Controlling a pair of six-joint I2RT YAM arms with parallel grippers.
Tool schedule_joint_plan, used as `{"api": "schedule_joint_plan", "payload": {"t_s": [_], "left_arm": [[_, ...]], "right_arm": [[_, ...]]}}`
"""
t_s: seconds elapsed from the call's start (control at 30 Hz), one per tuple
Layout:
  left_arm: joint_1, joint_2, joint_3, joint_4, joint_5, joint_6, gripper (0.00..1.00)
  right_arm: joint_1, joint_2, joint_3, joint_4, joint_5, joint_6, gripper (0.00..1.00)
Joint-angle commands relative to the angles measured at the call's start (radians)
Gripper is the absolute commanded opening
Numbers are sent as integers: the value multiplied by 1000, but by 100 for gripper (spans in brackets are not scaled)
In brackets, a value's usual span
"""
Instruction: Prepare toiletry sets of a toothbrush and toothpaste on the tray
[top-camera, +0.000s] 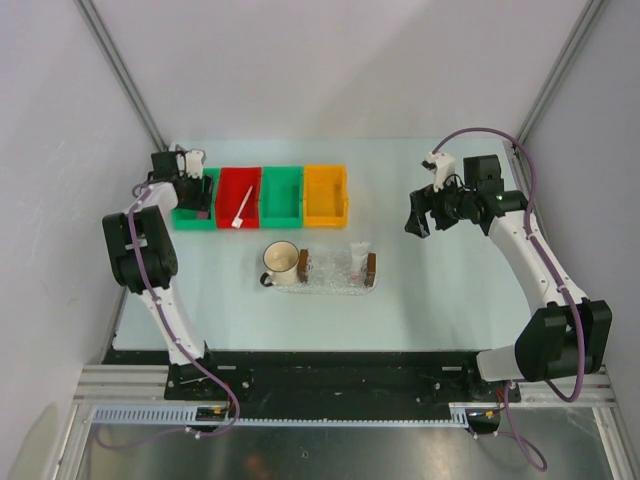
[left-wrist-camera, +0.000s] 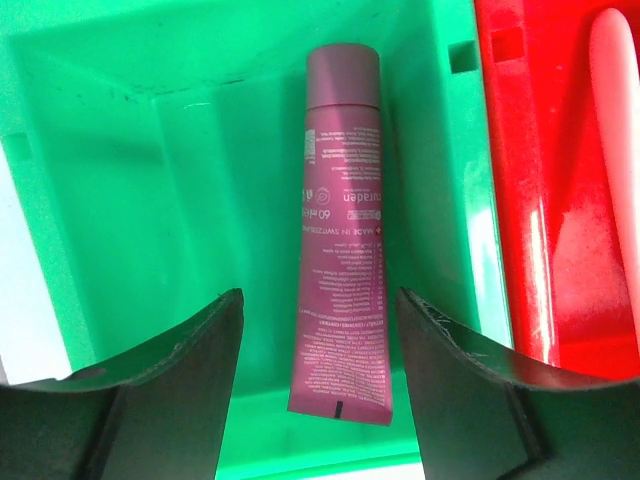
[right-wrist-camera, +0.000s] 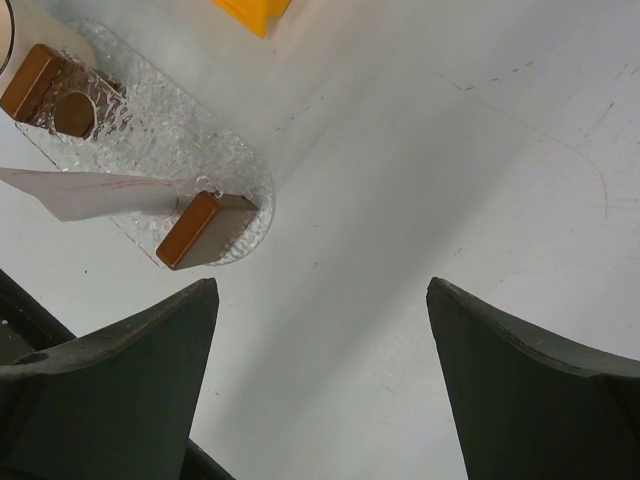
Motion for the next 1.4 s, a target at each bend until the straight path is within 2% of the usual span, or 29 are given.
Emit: {"api": "schedule_joint_plan", "payload": {"t_s": [0.0, 0.23, 0.33, 0.97, 1.07, 1.2, 1.37], "left_arm": [[0, 14, 31, -90, 92, 17, 69], [8, 80, 99, -171, 104, 54, 69], [9, 107, 130, -203, 90, 61, 65], [-4, 143, 155, -242, -101, 67, 61], [-4, 144, 158, -240, -106, 60, 57], [-4, 146, 163, -243, -112, 51, 43], [-6, 143, 158, -240, -101, 43, 32]], "right_arm": [[6, 3, -3, 23, -10, 9, 91], [15, 10, -2, 29, -7, 12, 91], [18, 12, -2, 31, 0, 12, 91], [32, 12, -3, 37, 18, 14, 91], [34, 12, -2, 37, 18, 12, 91], [35, 7, -2, 34, 18, 12, 91], [34, 6, -2, 32, 16, 11, 91]]}}
